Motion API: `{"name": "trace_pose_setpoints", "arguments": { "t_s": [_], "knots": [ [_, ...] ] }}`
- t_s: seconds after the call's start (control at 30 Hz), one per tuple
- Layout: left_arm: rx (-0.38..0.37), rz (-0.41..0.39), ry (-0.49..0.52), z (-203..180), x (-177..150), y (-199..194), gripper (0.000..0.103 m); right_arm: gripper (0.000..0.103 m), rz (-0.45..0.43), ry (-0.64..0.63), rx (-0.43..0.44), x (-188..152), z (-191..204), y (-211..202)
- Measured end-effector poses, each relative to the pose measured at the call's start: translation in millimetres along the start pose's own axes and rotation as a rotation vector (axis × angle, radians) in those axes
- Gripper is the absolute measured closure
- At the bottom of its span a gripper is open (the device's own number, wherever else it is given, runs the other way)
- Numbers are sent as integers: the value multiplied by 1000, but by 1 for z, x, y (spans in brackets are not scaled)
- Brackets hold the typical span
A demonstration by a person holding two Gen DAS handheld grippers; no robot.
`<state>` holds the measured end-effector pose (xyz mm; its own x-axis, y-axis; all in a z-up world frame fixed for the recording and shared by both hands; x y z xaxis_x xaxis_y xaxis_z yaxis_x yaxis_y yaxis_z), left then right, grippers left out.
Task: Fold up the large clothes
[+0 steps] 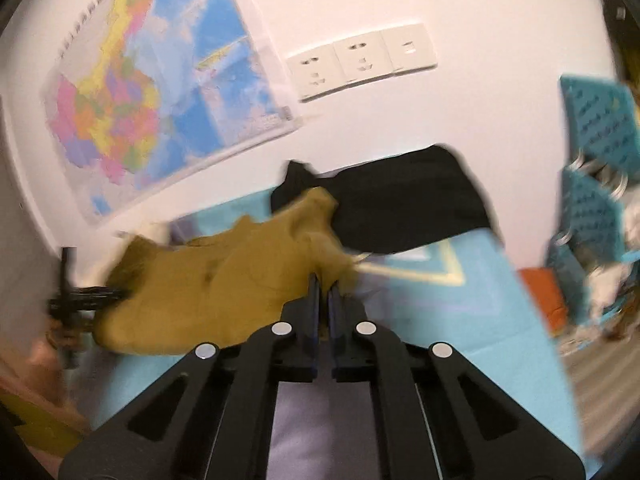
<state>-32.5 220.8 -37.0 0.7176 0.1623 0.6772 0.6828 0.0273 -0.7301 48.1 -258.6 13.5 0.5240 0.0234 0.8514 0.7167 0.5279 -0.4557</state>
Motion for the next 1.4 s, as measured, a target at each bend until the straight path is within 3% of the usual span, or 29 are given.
{"name": "trace_pose_setpoints", "arguments": {
  "t_s": [0.13,0.2,0.33,0.43,0.53,0.63,0.73,0.83,0.9,1.1,1.23,1.37,1.4],
  "knots": [
    [23,3,20,-7,-3,0,41,99,162,88,-45,-31,-24,44],
    [38,5,33,-9,-4,-3,41,92,189,103,-62,-41,-27,49],
    [20,0,38,-12,-7,-16,40,78,106,72,-84,-21,-14,26],
    [-1,-37,65,-18,-13,-35,38,66,33,-17,-6,-4,17,8],
    [-4,-33,80,-22,-22,-43,38,66,63,-113,92,-3,50,15],
    [1,-2,70,-22,-31,-36,37,66,148,-147,72,-17,53,48],
    [14,-5,49,-21,-37,-35,37,70,230,-65,47,-32,33,78],
    [16,-6,36,-22,-38,-39,34,68,226,-67,37,-31,38,77],
    [37,-8,41,-25,-40,-42,34,60,197,-94,34,-25,48,67],
    [60,-9,28,-27,-41,-46,33,49,120,-174,161,-9,89,40],
    [68,-6,27,-27,-41,-46,33,47,151,-250,280,-15,128,47],
    [69,0,17,-26,-42,-40,31,47,250,-284,282,-32,146,86],
    [70,0,14,-26,-43,-38,31,47,265,-296,245,-37,145,100]
  ]
}}
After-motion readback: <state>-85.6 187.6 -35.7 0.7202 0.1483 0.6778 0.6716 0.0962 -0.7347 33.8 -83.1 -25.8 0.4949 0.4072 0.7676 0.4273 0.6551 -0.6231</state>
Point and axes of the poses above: each gripper's, at about its wrist camera, not at the fingertips, and y roughly the way its jaws point, z to its left, x to its top, the point moved 2 cm from there along y, roughly the way its jaws point, and after that the axes turned 3 degrees about -z, right-handed, at the moved point
